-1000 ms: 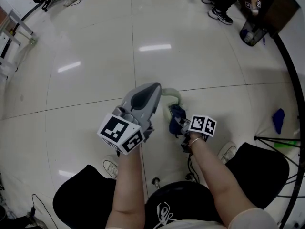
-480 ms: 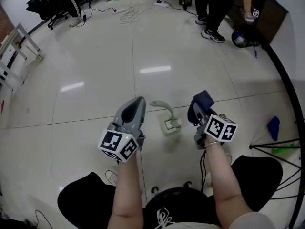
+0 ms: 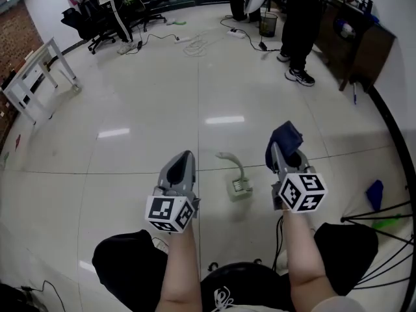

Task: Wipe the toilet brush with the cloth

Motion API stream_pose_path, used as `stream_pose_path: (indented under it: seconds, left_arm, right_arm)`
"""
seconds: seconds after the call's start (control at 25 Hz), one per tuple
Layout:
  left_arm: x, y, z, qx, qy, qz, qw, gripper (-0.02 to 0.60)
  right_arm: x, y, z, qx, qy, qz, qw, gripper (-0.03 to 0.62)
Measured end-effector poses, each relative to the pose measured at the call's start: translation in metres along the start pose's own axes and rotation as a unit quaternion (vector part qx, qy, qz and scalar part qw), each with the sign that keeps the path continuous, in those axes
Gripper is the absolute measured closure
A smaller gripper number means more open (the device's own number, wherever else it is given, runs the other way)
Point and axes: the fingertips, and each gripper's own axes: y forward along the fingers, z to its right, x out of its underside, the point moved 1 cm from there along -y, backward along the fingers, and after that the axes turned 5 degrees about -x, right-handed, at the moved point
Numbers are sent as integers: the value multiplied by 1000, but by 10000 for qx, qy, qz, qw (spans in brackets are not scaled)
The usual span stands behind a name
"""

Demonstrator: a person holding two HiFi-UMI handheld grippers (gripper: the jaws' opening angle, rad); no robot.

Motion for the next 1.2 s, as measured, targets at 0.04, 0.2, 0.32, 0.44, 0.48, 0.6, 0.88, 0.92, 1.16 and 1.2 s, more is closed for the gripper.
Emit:
stream_pose_path:
  seconds: [0.04, 0.2, 0.32, 0.44, 0.48, 0.6, 0.88, 0.92, 1.16, 1.2]
  left_arm:
    - [7, -1, -1, -17, 41, -56, 10000, 575]
    - [21, -8, -12, -283, 78, -48, 9996, 575]
    - [24, -10, -18, -385, 92, -48, 9992, 575]
    - [19, -8, -13, -340, 154, -7, 9993, 575]
    - [19, -7, -9, -305, 209, -15, 9993, 575]
    - [22, -5, 0, -186, 334, -117, 9992, 575]
    - [28, -4, 7, -96, 380, -273, 9989, 575]
    - [29, -5, 8, -92, 390, -286, 9988, 575]
    - [38, -2, 28, 199, 656, -436, 9967, 575]
    - [39, -2, 32, 254, 754, -460, 9958, 575]
  right_arm:
    - [1, -2, 0, 81, -26, 22, 10000, 531]
    - [-13, -10, 0, 276, -489, 227, 9982, 531]
    - [-12, -12, 3, 388, -727, 121, 9965, 533]
    - [-5, -14, 8, 421, -693, 28, 9967, 533]
    - [-4, -15, 8, 425, -696, 16, 9967, 533]
    - [2, -16, 10, 463, -752, -71, 9961, 533]
    - [12, -15, 12, 510, -890, -204, 9945, 533]
    - [12, -16, 10, 503, -912, -196, 9944, 533]
    - [14, -17, 4, 419, -1054, -190, 9934, 533]
    - [15, -17, 3, 413, -1047, -187, 9935, 533]
